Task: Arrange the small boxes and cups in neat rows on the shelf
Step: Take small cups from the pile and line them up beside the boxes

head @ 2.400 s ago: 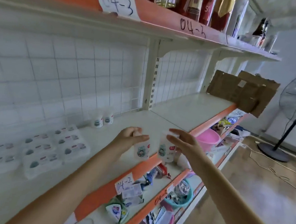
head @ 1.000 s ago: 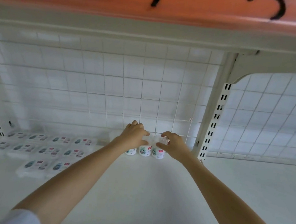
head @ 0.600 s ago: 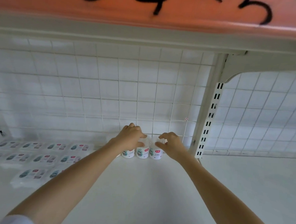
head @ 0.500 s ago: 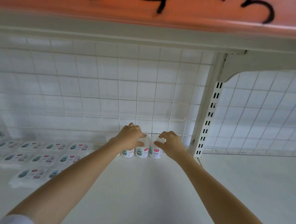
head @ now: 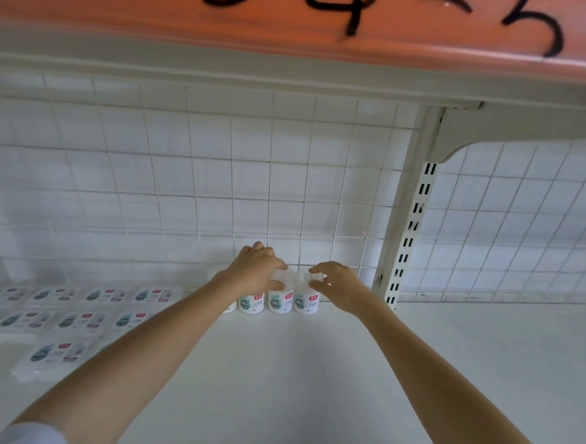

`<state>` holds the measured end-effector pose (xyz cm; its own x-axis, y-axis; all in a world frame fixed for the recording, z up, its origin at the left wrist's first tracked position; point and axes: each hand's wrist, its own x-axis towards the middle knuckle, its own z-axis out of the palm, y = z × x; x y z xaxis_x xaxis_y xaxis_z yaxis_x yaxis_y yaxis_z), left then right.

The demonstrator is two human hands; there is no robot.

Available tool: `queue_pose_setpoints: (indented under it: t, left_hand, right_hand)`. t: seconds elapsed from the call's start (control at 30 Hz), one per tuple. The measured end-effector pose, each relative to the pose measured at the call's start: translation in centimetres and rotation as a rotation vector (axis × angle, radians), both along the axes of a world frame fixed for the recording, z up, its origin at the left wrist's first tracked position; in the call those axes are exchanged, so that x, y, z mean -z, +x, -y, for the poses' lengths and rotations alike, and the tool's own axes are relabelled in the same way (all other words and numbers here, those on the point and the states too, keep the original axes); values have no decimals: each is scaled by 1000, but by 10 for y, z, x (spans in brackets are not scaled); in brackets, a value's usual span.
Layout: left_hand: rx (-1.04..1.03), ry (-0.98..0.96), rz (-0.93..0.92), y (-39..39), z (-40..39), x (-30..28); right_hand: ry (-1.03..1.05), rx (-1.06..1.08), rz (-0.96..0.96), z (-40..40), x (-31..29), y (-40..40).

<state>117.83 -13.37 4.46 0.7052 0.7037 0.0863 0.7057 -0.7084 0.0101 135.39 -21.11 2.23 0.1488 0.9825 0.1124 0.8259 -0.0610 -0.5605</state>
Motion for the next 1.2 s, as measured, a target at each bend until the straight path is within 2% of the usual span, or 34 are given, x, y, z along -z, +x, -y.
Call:
queue_pose_setpoints:
  t: [0.27,0.57,0.83,0.93,1.07,1.2]
  left_hand:
    - [2,-81,44,-2,-8,1]
    - [31,-38,110,-9,-5,5]
    - [33,22,202,-15,7,10]
    - [68,121,243,-30,19,11]
    - [100,295,386,-69,46,22]
    - [53,225,407,-101,86,37]
  right_hand:
    - [2,27,49,-1,8,-4]
    - [137,23,126,4,9,-10]
    - [161,71,208,13,9,-19]
    - [177,75,303,29,4,-29]
    - [272,50,371,73,7,-42]
    - [290,63,336,127,19,-56]
